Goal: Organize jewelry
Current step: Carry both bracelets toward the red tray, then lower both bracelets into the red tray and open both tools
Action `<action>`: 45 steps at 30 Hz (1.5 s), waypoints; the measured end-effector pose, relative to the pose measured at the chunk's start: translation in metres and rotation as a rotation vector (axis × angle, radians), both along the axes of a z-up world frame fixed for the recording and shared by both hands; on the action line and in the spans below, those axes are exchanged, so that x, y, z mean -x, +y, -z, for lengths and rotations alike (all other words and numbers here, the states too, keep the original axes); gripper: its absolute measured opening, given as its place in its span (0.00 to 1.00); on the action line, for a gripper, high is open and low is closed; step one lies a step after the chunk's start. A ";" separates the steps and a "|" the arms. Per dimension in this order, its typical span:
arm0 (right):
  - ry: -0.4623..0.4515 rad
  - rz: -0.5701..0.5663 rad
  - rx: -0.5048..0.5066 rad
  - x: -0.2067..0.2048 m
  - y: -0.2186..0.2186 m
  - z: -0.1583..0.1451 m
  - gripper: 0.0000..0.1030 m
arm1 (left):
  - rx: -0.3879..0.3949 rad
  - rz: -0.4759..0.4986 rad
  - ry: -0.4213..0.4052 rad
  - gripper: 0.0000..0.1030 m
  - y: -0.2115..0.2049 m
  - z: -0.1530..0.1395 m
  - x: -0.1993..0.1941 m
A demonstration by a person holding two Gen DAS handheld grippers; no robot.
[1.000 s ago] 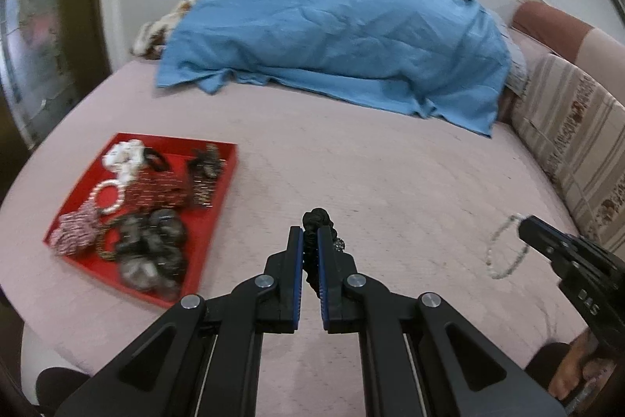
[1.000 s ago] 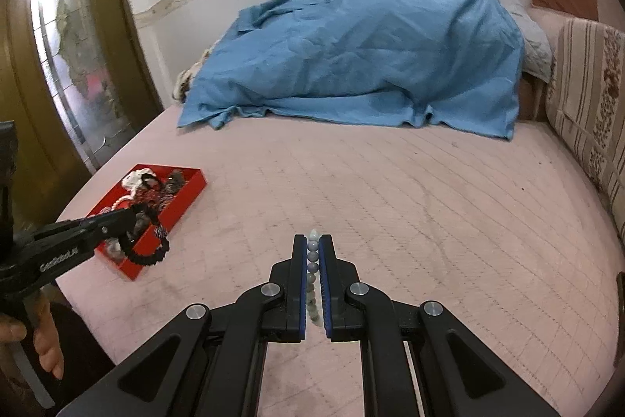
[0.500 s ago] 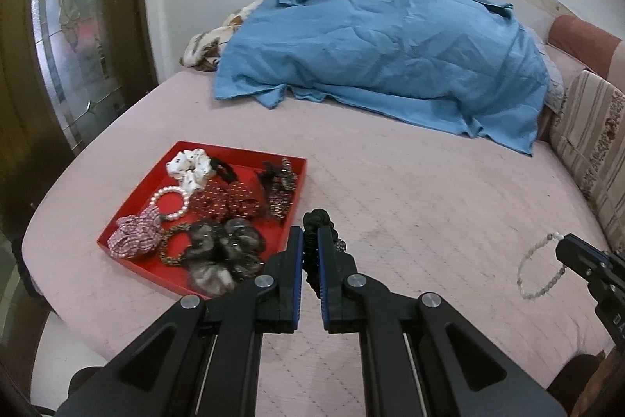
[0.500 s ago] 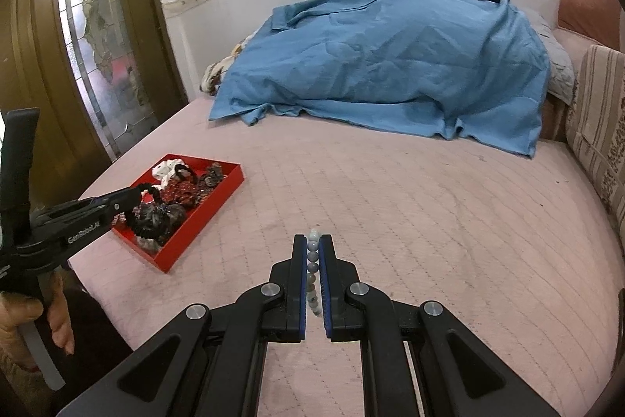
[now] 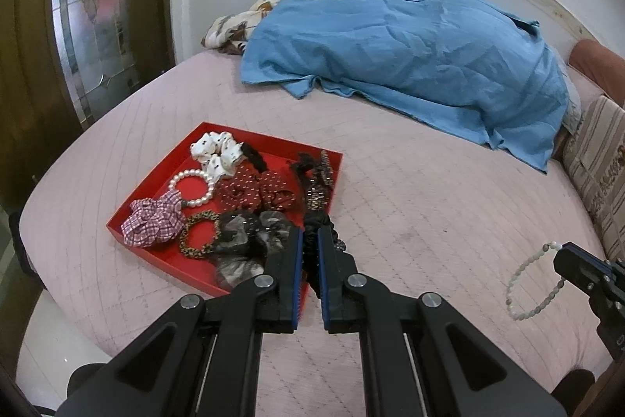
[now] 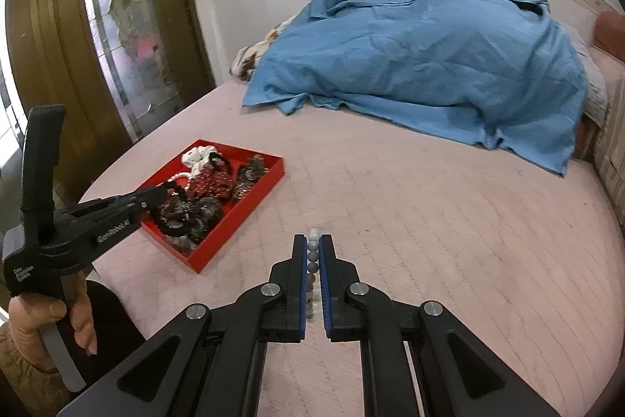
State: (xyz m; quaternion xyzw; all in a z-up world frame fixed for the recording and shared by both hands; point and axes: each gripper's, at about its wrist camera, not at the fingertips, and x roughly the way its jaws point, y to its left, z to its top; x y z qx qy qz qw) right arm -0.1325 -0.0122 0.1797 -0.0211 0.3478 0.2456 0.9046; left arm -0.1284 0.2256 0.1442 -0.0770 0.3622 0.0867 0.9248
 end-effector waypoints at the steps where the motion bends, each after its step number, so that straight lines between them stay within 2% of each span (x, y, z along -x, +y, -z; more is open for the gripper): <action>1: 0.002 -0.009 0.003 -0.001 0.006 0.000 0.07 | 0.003 -0.004 0.000 0.07 0.003 0.001 0.000; 13: 0.025 -0.141 0.052 -0.011 0.082 0.005 0.07 | 0.057 -0.104 0.015 0.07 0.060 0.020 0.002; 18: 0.045 -0.189 0.064 -0.014 0.112 0.010 0.07 | 0.110 -0.142 0.017 0.07 0.088 0.029 0.003; 21: 0.052 -0.218 0.072 -0.017 0.129 0.012 0.07 | 0.161 -0.155 0.009 0.07 0.103 0.031 0.003; 27: 0.047 -0.263 0.077 -0.027 0.153 0.010 0.07 | 0.343 -0.162 -0.037 0.07 0.145 0.034 -0.006; 34: 0.029 -0.256 0.067 -0.045 0.164 -0.001 0.07 | 0.447 -0.139 -0.085 0.07 0.167 0.031 -0.041; 41: 0.032 -0.234 0.063 -0.074 0.175 -0.009 0.07 | 0.435 -0.117 -0.065 0.07 0.179 0.036 -0.080; 45: 0.022 -0.232 0.072 -0.090 0.191 -0.012 0.07 | 0.402 -0.140 -0.040 0.07 0.188 0.045 -0.092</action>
